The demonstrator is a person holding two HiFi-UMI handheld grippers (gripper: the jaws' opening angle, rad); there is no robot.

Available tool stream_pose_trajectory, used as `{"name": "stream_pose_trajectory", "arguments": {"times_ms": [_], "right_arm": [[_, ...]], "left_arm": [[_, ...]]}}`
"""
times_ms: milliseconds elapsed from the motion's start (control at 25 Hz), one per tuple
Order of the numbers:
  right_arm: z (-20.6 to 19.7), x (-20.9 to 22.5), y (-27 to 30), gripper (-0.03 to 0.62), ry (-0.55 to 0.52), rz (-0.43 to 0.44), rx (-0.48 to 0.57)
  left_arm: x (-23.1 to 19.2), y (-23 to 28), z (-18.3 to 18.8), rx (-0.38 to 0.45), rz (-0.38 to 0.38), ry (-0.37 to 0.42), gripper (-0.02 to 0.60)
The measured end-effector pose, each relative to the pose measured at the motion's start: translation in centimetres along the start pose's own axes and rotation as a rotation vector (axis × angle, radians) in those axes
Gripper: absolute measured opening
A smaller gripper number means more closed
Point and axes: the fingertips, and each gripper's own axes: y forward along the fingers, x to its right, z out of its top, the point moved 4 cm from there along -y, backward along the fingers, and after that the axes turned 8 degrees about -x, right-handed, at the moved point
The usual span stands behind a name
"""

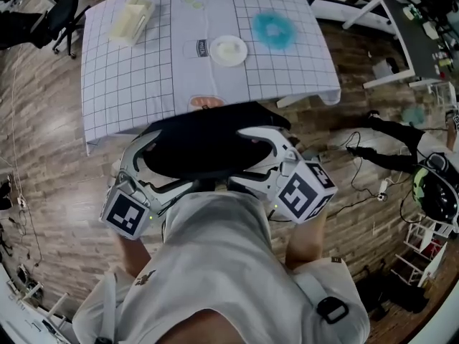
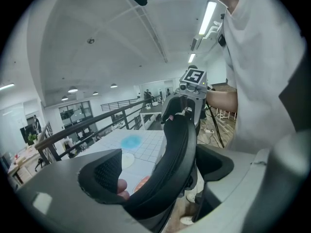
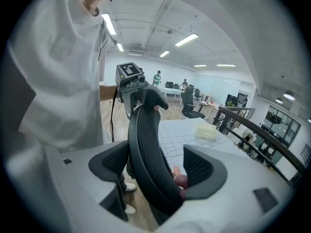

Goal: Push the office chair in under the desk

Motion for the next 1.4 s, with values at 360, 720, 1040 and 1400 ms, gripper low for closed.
{"name": "stream_pose_trajectory", "arguments": {"times_ms": [360,720,1040,1400], "right_arm": [[-0.5,0.8,-0.5,0.357,-0.011,0.015,0.009],[-0.9,1.3,-0.9,0.357,-0.017,0.024,0.014],[-1.4,1.7,-1.2,0.357,-0.026,0.027,0.014],[-2.0,2.3,-1.7,0.357,-0.038,0.032,0.021]], "left_arm": [[-0.1,0.7,0.6,-0.004,0.008,-0.007,0.469],[-0.2,1.2,1.0,-0.008,0.011,-0.013,0.469],[-0.1,1.7,1.3,-0.008,0.018,-0.022,0.469],[-0.1,2.5,1.8,-0.009,0.031,-0.023,0.469]]}}
